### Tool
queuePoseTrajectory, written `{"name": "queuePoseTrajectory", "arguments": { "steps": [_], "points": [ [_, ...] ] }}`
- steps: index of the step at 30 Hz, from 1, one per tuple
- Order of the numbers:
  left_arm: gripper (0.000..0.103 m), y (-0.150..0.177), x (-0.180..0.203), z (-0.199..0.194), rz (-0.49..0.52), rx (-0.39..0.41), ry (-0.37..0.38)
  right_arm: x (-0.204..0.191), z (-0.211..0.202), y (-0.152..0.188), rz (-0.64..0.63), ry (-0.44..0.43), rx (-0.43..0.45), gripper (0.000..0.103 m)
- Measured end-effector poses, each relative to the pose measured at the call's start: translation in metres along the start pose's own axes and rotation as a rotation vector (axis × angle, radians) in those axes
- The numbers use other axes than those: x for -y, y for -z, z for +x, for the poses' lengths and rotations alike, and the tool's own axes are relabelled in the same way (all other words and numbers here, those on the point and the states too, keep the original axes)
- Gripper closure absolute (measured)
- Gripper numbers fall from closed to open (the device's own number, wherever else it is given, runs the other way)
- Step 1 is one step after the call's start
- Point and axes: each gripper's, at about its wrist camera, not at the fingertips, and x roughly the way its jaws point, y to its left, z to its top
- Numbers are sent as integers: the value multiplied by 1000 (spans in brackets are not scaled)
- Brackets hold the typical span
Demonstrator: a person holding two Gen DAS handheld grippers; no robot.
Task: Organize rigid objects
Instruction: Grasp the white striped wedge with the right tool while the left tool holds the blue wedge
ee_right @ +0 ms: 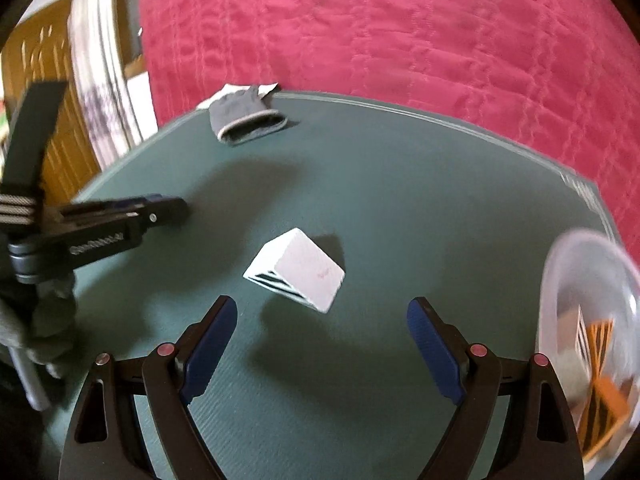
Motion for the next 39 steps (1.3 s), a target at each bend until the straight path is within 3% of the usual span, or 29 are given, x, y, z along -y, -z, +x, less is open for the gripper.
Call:
{"name": "queuePoseTrajectory", "arguments": {
  "steps": [9, 16, 30, 35, 39],
  "points": [
    [70, 1, -1, 0, -8, -2, 4, -10, 23, -18, -77, 22, -20, 17],
    [70, 1, -2, 1, -13, -5, 6, -20, 33, -25, -132, -36, -41, 42],
    [70, 0, -3, 0, -24, -12, 7, -36, -1, 5, -59, -91, -104, 41],
    [70, 0, -3, 0, -25, -12, 7, -42, -18, 23, -24, -125, -118, 26],
    [70, 0, -3, 0, -24, -12, 7, -46, -28, 33, -8, -153, -115, 25]
  ]
}}
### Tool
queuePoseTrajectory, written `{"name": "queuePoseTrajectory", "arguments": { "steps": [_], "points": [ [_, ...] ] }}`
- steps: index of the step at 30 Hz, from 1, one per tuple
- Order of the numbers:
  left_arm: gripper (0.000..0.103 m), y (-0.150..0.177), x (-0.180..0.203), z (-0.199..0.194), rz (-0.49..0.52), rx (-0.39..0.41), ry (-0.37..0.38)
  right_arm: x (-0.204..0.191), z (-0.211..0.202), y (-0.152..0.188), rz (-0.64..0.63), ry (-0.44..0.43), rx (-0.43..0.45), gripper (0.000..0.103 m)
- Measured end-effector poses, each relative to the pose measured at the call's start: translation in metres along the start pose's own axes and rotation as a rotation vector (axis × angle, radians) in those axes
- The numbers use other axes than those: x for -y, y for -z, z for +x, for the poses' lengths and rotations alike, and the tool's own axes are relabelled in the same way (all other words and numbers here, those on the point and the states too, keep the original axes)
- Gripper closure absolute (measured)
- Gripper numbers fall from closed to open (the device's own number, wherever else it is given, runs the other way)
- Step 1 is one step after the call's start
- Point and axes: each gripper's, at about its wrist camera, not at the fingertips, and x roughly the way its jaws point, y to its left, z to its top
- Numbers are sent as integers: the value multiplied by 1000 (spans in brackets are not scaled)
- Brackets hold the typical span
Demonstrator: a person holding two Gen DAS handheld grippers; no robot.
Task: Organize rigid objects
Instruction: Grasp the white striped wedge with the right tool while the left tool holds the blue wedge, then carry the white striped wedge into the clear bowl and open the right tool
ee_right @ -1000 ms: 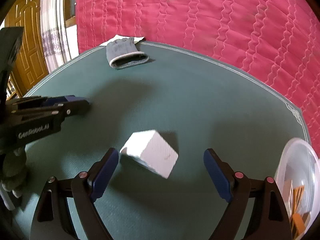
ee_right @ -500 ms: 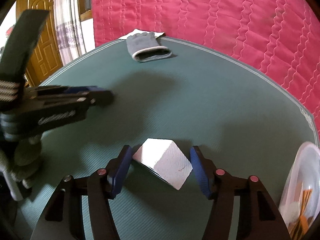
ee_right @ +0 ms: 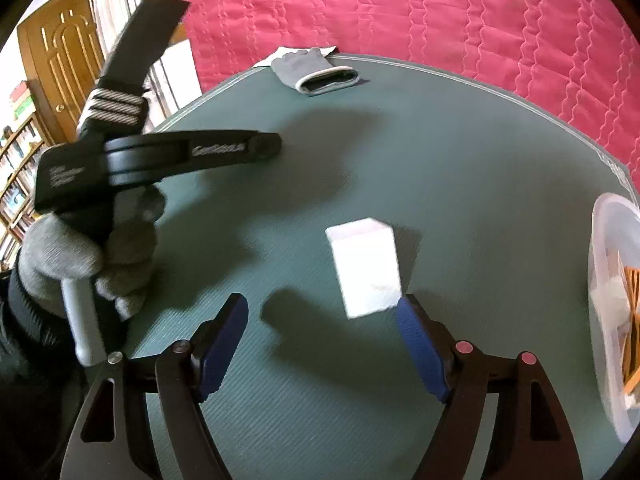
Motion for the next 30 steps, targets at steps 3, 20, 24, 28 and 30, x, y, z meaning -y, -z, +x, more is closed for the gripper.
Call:
{"name": "queuePoseTrajectory", "arguments": {
  "steps": [3, 20, 24, 28, 30],
  "points": [
    [70, 0, 0, 0, 2, 1, 0, -2, -1, 2, -11, 3, 3, 25],
    [70, 3, 4, -5, 23, 15, 9, 5, 11, -16, 22, 150, 76, 69],
    [70, 5, 12, -7, 43, 19, 20, 9, 5, -11, 63, 145, 92, 70],
    [70, 8, 19, -9, 70, 25, 40, 15, -9, -3, 116, 146, 128, 71],
    [70, 8, 22, -11, 80, 27, 56, 20, -20, 1, 143, 152, 158, 72]
  ]
}}
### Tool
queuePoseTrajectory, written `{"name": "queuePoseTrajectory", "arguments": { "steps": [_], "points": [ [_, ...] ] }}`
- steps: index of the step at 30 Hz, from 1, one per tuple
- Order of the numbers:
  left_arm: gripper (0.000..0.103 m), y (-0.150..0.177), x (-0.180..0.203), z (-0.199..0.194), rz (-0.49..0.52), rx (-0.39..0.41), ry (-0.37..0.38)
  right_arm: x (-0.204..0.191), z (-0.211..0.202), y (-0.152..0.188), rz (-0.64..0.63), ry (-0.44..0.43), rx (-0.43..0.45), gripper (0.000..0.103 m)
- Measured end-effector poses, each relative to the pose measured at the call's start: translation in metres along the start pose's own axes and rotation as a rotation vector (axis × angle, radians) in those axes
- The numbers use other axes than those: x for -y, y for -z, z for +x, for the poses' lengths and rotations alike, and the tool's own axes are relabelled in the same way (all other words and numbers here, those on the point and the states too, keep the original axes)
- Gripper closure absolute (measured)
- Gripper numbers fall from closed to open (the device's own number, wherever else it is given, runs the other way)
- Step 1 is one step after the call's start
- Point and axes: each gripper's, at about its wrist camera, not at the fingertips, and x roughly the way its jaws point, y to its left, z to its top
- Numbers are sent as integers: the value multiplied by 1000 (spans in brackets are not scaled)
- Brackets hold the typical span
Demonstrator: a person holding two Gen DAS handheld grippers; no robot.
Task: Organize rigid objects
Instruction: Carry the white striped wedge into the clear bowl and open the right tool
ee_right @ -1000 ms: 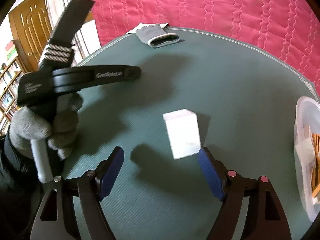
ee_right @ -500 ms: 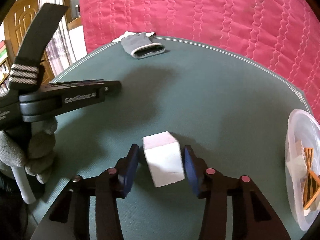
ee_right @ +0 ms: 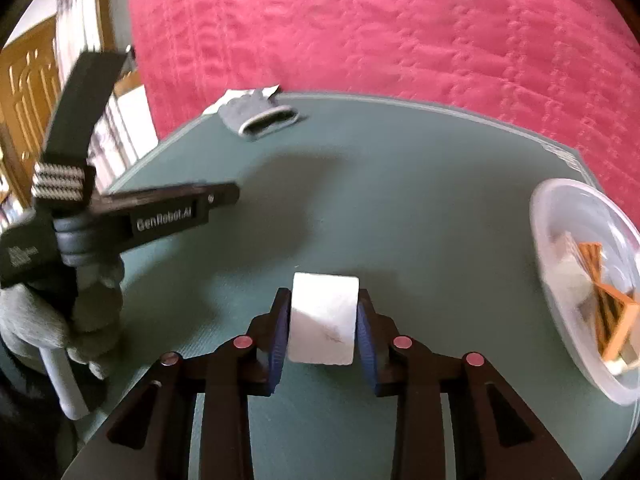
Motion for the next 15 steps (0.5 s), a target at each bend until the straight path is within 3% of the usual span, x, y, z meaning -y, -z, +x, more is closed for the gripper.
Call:
{"name": "queuePoseTrajectory", "arguments": {
  "steps": [15],
  "points": [
    [70, 2, 11, -12, 9, 15, 96, 41, -59, 12, 147, 35, 128, 72]
  ]
}}
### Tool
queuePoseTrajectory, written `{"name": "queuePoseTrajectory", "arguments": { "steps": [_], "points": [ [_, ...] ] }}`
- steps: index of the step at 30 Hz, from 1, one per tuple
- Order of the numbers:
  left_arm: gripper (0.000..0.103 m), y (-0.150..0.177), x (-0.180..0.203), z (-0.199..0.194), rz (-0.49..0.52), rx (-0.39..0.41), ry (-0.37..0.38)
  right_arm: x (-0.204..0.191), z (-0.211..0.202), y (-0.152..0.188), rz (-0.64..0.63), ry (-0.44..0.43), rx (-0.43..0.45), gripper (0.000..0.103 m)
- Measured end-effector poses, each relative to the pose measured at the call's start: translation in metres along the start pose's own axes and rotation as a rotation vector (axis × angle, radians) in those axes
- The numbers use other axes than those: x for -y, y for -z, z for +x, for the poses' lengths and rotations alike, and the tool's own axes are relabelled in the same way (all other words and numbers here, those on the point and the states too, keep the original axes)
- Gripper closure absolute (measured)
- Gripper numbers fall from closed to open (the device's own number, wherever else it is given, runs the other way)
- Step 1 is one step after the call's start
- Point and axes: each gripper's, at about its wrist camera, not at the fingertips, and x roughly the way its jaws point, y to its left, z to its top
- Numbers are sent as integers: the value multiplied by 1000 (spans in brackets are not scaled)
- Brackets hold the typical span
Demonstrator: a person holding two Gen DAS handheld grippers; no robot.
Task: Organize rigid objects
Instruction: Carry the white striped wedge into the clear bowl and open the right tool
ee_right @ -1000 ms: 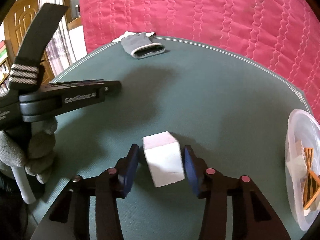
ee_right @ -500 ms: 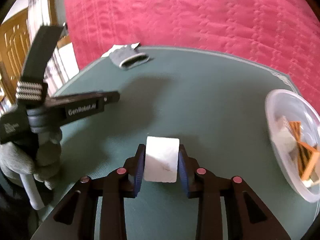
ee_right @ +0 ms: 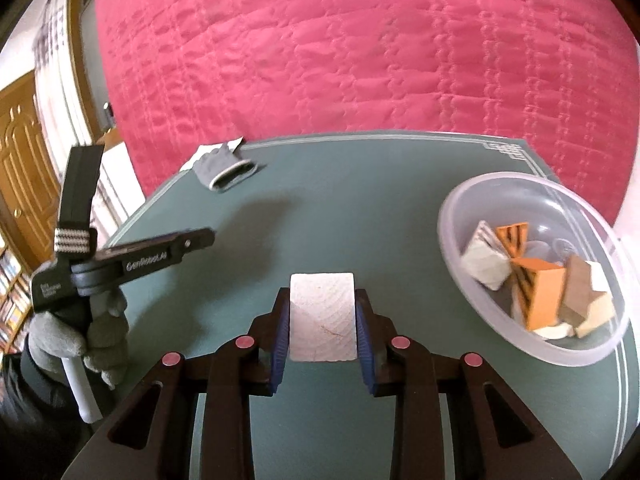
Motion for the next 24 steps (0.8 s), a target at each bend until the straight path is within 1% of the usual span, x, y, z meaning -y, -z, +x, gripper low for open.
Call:
{"name": "queuePoseTrajectory", "arguments": {
  "steps": [11, 18, 24],
  "points": [
    [70, -2, -2, -6, -7, 6, 16, 40, -32, -9, 95, 85, 94, 72],
    [70, -7, -22, -11, -71, 19, 7, 69, -47, -14, 168, 163, 148, 72],
    [70, -8, -30, -13, -93, 24, 1, 89, -51, -13, 209, 226, 171, 72]
  ]
}}
